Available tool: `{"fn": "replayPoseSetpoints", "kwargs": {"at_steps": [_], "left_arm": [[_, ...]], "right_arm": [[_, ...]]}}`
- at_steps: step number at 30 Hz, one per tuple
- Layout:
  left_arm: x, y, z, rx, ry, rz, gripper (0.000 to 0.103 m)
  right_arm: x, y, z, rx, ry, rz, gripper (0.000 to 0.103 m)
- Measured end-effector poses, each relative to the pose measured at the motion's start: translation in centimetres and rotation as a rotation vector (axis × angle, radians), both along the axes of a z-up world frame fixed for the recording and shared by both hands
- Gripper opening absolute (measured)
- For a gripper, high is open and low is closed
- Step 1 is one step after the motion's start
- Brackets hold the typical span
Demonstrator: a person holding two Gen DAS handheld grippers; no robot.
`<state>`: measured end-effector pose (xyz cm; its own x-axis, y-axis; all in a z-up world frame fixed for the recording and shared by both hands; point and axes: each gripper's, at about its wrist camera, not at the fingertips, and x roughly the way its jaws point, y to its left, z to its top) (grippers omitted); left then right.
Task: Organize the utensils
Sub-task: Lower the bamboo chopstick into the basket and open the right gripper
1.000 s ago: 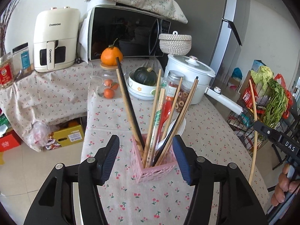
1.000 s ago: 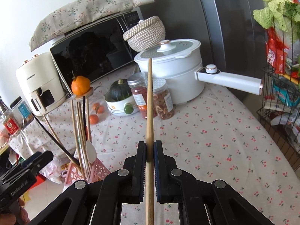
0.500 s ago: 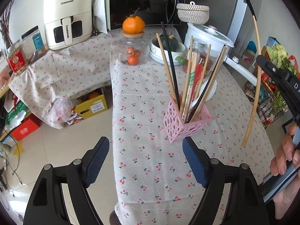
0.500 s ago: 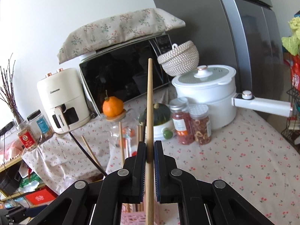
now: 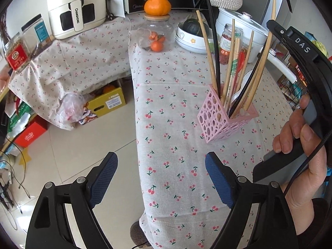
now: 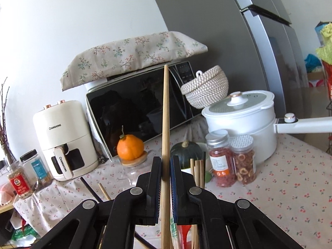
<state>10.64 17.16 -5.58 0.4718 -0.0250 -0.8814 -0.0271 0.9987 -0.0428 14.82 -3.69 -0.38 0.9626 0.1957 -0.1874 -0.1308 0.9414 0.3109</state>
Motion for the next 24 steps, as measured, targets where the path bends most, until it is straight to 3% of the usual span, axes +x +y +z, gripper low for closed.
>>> {"fn": "replayPoseSetpoints", "kwargs": {"at_steps": [10, 18, 24], "left_arm": [[0.5, -0.1, -0.6, 0.019, 0.019, -0.002, 0.088], [0.2, -0.1, -0.4, 0.028, -0.004, 0.013, 0.088], [0.1, -0.1, -0.1, 0.029, -0.020, 0.024, 0.088]], "right_arm": [[0.4, 2.3, -2.3, -0.116, -0.066, -0.088, 0.005], [-0.4, 2.0, -4.3, -0.135, -0.023, -0.084, 0.006], [-1.4, 0.4, -3.7, -0.132, -0.010, -0.079, 0.018]]}}
